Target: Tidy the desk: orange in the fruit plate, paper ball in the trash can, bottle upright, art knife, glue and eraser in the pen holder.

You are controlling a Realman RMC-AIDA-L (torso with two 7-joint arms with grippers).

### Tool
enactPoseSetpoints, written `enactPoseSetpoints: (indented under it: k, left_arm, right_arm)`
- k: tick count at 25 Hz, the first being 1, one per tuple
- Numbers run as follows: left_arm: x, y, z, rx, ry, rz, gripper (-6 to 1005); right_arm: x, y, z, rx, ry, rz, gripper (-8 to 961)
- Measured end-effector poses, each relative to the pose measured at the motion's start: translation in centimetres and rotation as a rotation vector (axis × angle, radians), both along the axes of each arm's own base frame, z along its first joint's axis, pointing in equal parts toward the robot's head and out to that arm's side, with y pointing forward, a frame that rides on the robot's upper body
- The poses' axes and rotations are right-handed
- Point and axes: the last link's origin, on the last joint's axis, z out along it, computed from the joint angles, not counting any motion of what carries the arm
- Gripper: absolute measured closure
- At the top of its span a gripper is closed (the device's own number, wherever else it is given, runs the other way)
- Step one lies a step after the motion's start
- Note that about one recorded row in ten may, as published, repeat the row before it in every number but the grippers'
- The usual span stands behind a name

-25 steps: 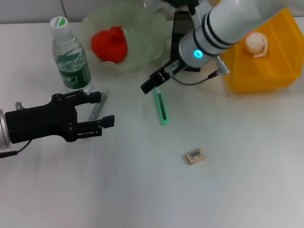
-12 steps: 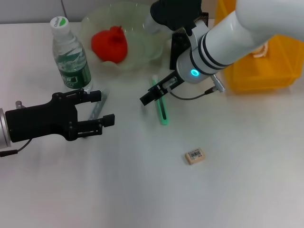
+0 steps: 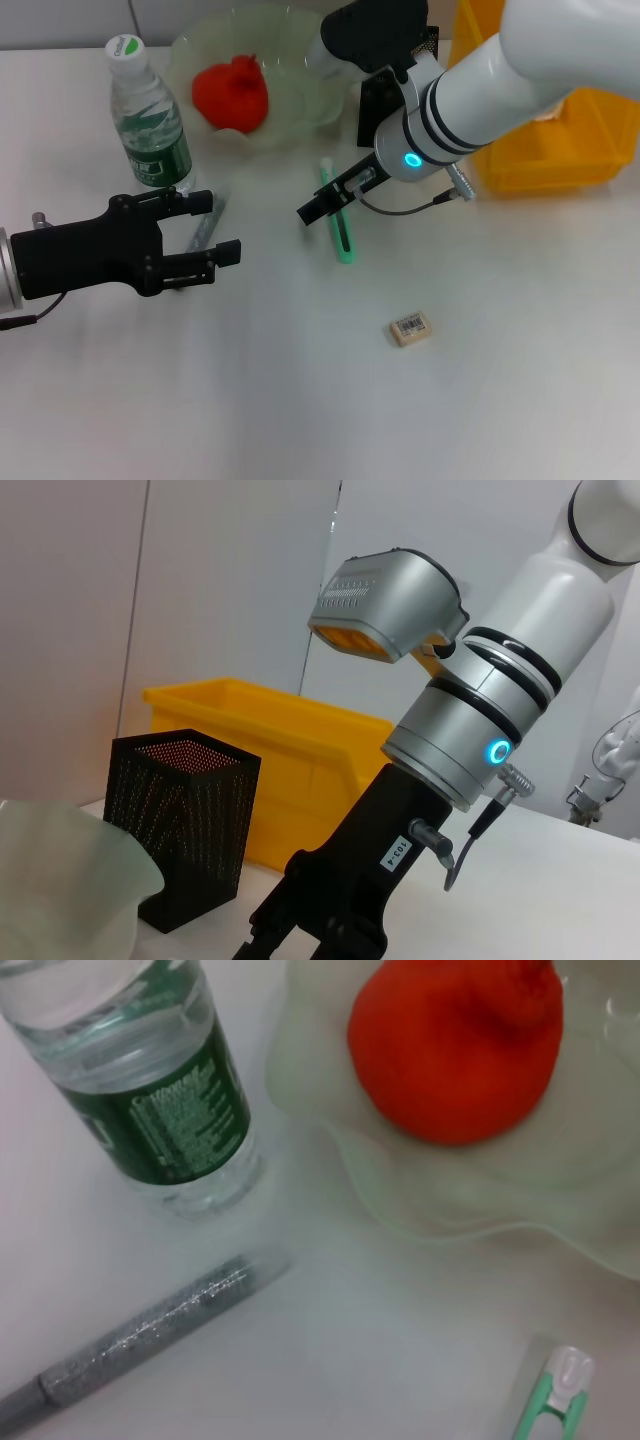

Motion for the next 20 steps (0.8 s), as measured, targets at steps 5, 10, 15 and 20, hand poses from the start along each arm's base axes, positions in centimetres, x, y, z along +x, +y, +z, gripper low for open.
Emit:
enactPoseSetpoints:
  k: [5, 10, 15, 20]
  left_arm:
    - [-0.04, -0.04, 0.03, 0.001, -0.001, 0.002, 199]
    - [-0.07, -0.07, 0.04, 0.003, -0.001, 0.000, 199]
    - [-0.04, -0.03, 0.06, 0.006, -0.001, -0.003, 199]
    - [0.03, 0.00, 0.00, 0.006, -0.002, -0.004, 199]
  right_arm:
    - [0.14, -0.20, -0.14, -0.008, -0.011, 0.006, 237]
    - [0.46, -0.35, -0.12, -0.010, -0.012, 0.002, 334]
    - [0.57, -0.33, -0.07, -0.010, -0.015, 0.003, 443]
    - [0.60, -0.28, 0.01, -0.009, -0.028, 0.015, 552]
